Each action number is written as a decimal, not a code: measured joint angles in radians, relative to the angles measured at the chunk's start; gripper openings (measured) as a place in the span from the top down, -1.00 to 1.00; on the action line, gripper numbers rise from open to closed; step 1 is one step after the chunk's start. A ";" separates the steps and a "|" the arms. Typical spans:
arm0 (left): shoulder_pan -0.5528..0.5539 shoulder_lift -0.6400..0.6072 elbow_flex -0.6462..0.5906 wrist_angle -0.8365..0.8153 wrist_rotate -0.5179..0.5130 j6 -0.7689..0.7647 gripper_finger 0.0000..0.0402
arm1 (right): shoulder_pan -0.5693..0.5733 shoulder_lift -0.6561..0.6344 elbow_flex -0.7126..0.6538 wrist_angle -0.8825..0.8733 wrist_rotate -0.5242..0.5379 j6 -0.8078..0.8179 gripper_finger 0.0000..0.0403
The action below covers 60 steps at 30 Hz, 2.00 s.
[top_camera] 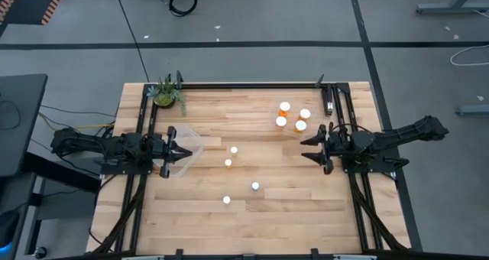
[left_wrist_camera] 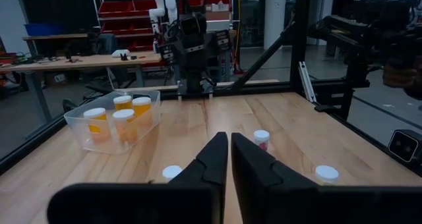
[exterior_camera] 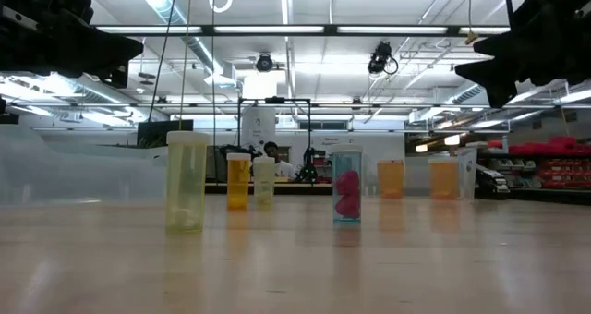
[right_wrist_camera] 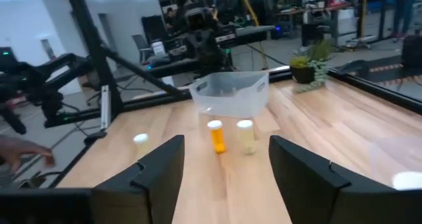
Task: Pick and place medicine bottles into bin by pill shape (circle, oval)
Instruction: Put the small orange pill bottle into the left transparent bin
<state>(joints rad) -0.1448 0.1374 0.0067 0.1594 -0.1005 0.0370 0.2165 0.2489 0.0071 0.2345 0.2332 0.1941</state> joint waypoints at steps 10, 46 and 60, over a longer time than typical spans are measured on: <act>0.000 0.000 0.000 0.000 0.000 0.000 0.82 | 0.000 0.005 0.000 -0.109 -0.003 0.092 -0.12; 0.001 0.184 0.029 0.130 -0.179 -0.475 0.94 | 0.000 0.005 0.000 -0.116 -0.003 0.093 -0.12; -0.020 0.640 0.215 0.094 -0.179 -0.436 0.73 | 0.000 0.005 0.000 -0.117 -0.003 0.093 -0.12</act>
<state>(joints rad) -0.1651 0.7770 0.2216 0.2534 -0.2798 -0.3992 0.2161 0.2543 0.0071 0.1177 0.2306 0.2874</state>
